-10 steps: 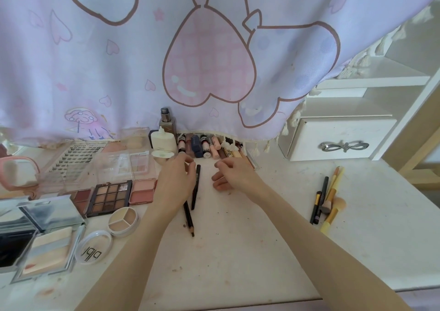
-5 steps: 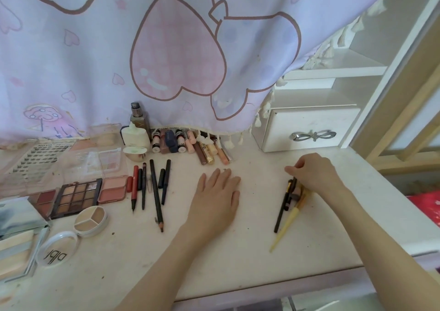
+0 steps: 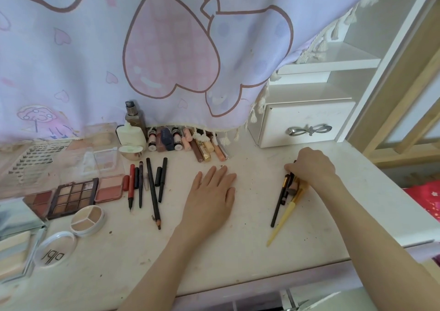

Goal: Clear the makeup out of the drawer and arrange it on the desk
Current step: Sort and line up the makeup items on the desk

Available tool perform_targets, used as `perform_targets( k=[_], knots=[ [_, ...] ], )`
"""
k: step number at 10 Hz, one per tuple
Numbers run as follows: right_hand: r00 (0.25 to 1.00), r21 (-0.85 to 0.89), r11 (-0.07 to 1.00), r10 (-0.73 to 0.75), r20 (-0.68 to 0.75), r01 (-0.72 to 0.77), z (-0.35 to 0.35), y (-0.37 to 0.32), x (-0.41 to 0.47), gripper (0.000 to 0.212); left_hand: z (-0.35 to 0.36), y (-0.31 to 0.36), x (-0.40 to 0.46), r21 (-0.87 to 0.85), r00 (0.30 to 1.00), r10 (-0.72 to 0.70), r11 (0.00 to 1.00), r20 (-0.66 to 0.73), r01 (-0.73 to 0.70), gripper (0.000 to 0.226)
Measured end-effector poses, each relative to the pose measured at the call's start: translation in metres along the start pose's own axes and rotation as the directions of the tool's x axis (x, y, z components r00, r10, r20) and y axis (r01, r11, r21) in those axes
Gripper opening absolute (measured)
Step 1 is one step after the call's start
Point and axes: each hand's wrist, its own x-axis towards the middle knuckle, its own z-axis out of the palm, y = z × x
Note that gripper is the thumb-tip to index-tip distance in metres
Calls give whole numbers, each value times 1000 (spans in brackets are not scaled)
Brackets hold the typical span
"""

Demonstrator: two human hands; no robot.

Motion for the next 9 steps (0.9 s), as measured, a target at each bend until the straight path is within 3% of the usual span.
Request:
perform_targets(
  k=[2,4,5,6,7,8,9],
  knots=[
    [1000,16,1000,-1,-3,1,3,-8,2,23,-1,-1,-1,-16,1000,-2,1000,-6,2,44],
    [991,447,891,-29,-131,85,-5,-6,4,41,0,-2,0,-24,1000,12,1000,-15,-12,44],
    [982,662,730,-70,-175,170,-11,-11,-8,34,-2,-3,-1,-65,1000,11,998,-23,-12,42],
    [979,825,547,-202,-38,145,-14,-25,-27,24,-5,-4,0,-149,998,41,988,-56,-49,41],
    [893,907,420,-418,167,28,-13,-37,-45,21,-20,-6,0,-357,990,29,931,-137,-77,46],
    [766,876,481,-576,284,36,-9,-45,-58,21,-47,-10,0,-311,953,50,939,-299,-147,55],
    [698,832,546,-634,334,98,-9,-55,-64,18,-66,-17,-1,-184,914,189,946,-358,-268,44]
  ],
)
